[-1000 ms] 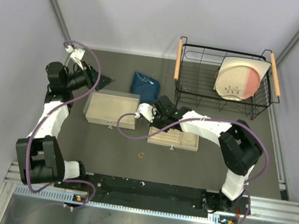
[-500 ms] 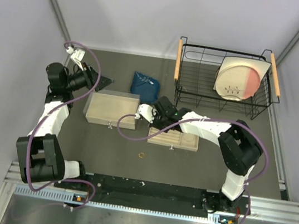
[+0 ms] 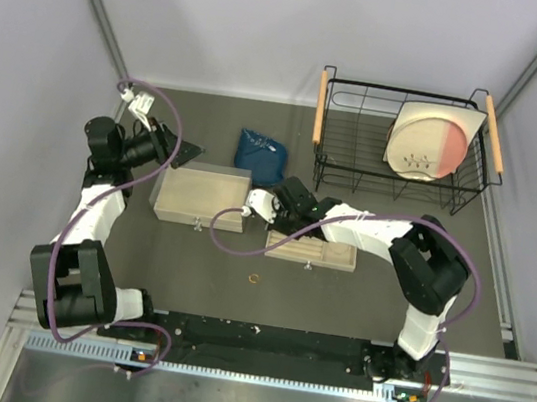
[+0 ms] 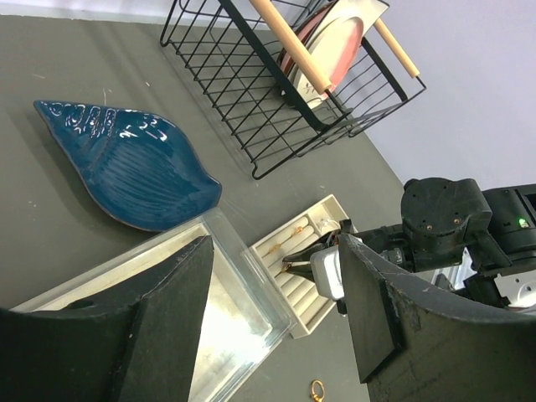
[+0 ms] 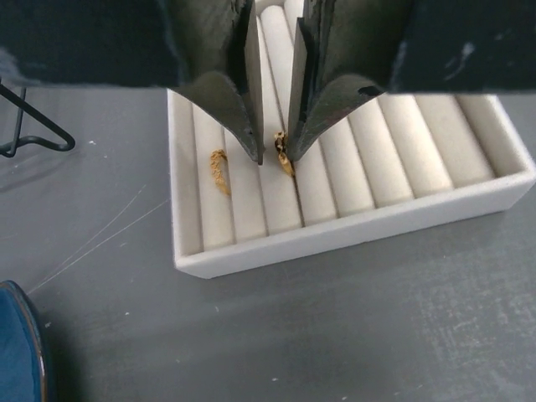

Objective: Organize the mixed jewelry

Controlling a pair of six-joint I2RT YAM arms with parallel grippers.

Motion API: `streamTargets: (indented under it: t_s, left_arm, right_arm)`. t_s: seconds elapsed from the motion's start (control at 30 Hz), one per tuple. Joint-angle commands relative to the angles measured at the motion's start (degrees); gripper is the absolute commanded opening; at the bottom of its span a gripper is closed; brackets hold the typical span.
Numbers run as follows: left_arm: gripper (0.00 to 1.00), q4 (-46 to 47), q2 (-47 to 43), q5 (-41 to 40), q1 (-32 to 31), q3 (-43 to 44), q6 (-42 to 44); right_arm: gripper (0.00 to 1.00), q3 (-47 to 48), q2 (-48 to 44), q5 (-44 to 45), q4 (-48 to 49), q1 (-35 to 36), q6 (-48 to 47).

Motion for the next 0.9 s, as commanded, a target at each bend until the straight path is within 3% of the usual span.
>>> streamTargets:
  t_s: [0.0, 0.07, 0.3, 0.4, 0.5, 0.67, 0.87]
  left_arm:
    - [0.67, 0.42, -1.53, 1.40, 0.50, -0.43, 2.08]
    - [0.67, -0.11, -1.97, 1.32, 0.59, -0.51, 2.96]
    - [0.67, -5.03, -2.85, 1.23, 0.59, 0.98, 7.44]
    - [0.67, -6.09, -3.20, 1.31, 0.59, 1.07, 8.41]
    - [0.67, -6.09, -3.20, 0.88, 0.59, 1.07, 8.59]
    - [0.67, -5.56, -2.76, 0.52, 0.50, 1.77, 7.36]
    - [0.67, -6.26, -2.94, 0.70, 0.50, 1.77, 7.88]
  right_arm:
    - [0.23, 0.67, -2.68, 0.52, -2.56, 0.89, 1.52]
    - [0.30, 1.72, -4.78, 1.05, -4.05, 0.98, 1.79]
    - [0.34, 4.27, -11.55, 1.93, -7.57, 0.89, 3.89]
    - [0.33, 4.54, -14.46, -1.14, -11.25, 0.98, 4.86]
    - [0.29, 4.10, -16.21, -9.57, -15.04, 1.68, 5.22]
    - [0.27, 0.41, -16.84, -11.43, -14.87, 10.18, 2.85]
    - [0.25, 2.77, -11.67, -11.87, -13.11, 15.04, 2.58]
